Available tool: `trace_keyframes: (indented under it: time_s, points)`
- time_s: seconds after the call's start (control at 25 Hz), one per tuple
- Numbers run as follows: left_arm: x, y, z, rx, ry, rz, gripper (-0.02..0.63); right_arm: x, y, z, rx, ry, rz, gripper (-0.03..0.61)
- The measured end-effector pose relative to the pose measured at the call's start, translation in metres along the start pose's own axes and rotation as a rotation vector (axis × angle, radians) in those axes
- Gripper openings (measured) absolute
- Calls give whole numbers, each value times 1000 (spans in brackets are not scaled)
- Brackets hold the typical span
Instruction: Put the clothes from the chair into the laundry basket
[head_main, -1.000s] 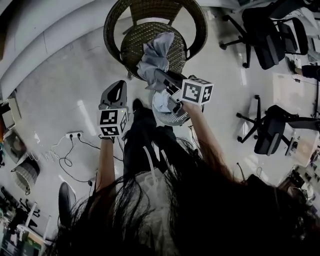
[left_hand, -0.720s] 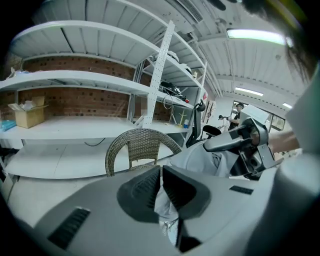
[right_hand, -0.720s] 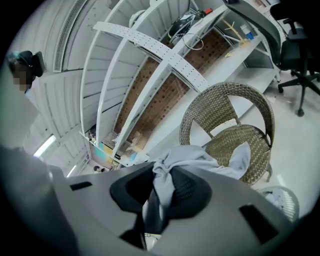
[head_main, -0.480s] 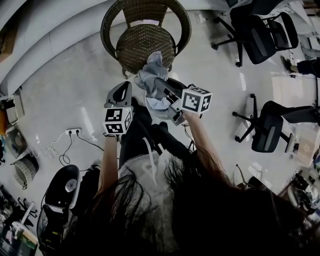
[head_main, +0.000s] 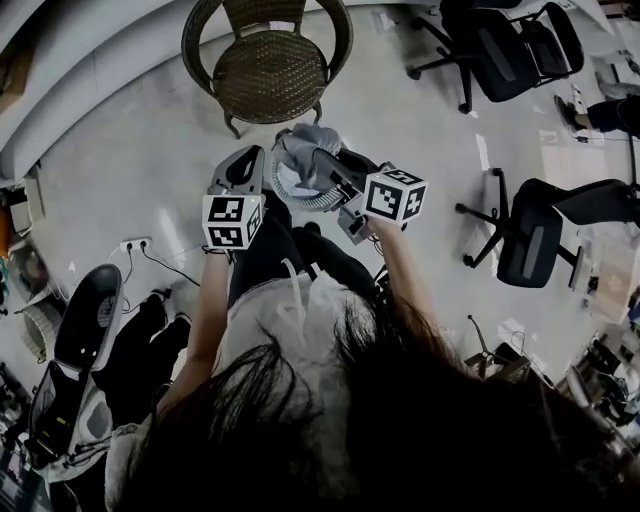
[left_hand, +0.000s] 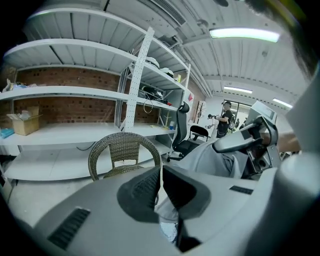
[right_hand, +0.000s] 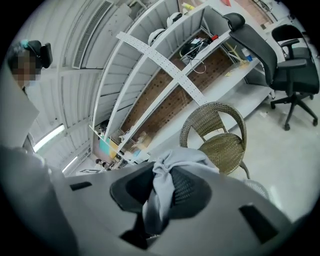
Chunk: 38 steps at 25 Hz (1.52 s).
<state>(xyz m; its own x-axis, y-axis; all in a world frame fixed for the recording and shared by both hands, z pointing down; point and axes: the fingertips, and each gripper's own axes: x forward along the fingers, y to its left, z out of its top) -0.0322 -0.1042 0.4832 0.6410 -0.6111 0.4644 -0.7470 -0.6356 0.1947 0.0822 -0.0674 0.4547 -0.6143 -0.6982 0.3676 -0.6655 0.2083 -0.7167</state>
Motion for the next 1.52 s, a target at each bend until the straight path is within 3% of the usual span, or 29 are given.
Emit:
trace_keyframes:
  time_s: [0.64,1.04,1.52]
  points:
    - [-49,-92,-45,17,40,14,23,-64,-46,-106,90,108,-36,80]
    - [-45,-93,-79,16,105,-2,23,-43,-97,-154,150,174,-140,80]
    - [-10,-63,-130,32,216,-59,23,9,-184,-220,237,291,-314,80]
